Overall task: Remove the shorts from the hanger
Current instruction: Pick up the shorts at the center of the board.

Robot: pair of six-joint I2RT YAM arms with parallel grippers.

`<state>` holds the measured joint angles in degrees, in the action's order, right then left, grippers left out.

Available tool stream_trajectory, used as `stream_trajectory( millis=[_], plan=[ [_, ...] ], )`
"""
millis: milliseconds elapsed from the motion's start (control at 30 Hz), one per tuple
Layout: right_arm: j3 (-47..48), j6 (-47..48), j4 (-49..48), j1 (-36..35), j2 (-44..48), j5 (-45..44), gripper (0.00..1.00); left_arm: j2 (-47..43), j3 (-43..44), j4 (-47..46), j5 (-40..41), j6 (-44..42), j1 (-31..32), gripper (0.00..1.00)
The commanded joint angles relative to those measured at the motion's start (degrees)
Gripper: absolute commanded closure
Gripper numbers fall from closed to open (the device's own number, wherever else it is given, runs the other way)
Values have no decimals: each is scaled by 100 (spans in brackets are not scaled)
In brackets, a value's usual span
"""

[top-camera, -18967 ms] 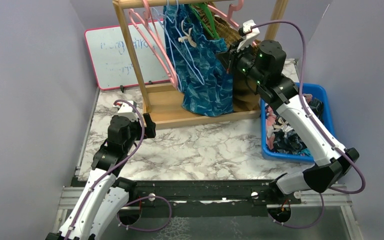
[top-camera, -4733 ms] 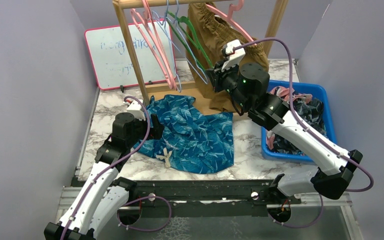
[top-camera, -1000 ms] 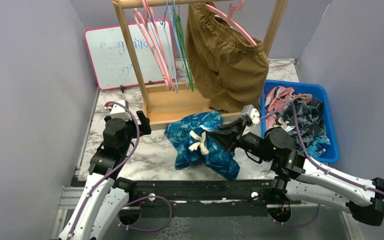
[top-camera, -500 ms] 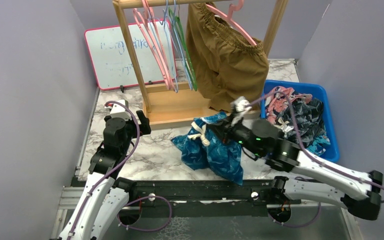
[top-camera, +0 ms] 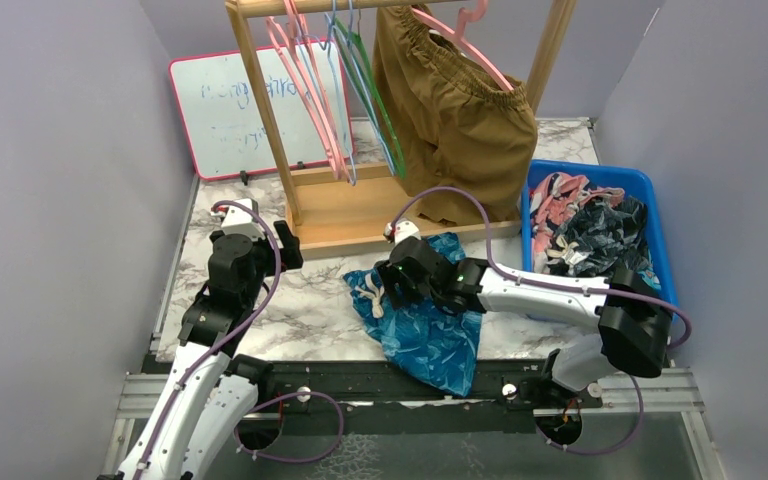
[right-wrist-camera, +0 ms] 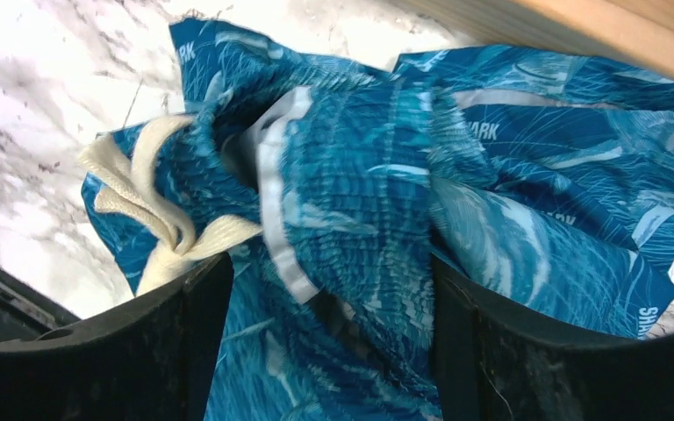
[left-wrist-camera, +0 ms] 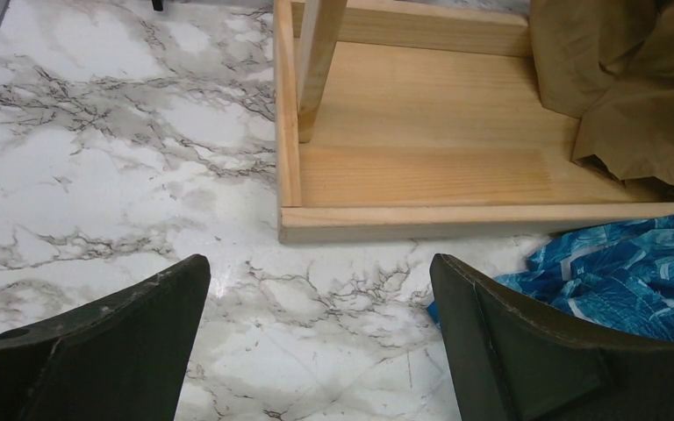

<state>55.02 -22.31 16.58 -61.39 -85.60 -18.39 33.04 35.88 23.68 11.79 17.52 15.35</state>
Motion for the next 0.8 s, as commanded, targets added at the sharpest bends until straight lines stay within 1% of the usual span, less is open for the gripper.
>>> stream_trajectory(
  millis=[0,33,67,100,200,400,467,533,567,600,633,733,767],
  plan=[
    [163,-145,395,36,-113,388,18,-65,-18,-33,-120,-3,-33,1],
    [166,-209,491,31,-158,378,13,-61,-17,-33,-124,-3,-33,1],
    [160,-273,572,30,-221,325,3,-52,-16,-35,-124,-2,-33,1],
    [156,-335,662,33,-293,282,0,-52,-12,-31,-124,-3,-34,1],
    [62,-453,816,30,-635,184,1,-56,-19,-41,-137,-5,-33,1],
    [-6,-581,633,24,-1857,330,1,-25,-17,-51,-160,-16,-41,1],
    [31,-674,714,5,-2175,298,0,-11,-18,-51,-155,-20,-38,1],
    [16,-733,797,-70,-2353,173,3,-4,-19,-55,-159,-20,-33,1],
    [-26,-733,802,-101,-2389,158,7,4,-19,-54,-160,-20,-33,1],
    [-72,-724,805,-126,-2405,106,13,13,-19,-56,-167,-16,-36,1],
    [-119,-734,808,-142,-2404,25,23,22,-17,-57,-168,-20,-34,1],
    [-302,-758,743,-179,-2199,-261,57,65,-22,-64,-198,-20,-40,1],
    [-379,-758,696,-180,-2069,-344,66,73,-20,-65,-203,-25,-41,1]
  ],
)
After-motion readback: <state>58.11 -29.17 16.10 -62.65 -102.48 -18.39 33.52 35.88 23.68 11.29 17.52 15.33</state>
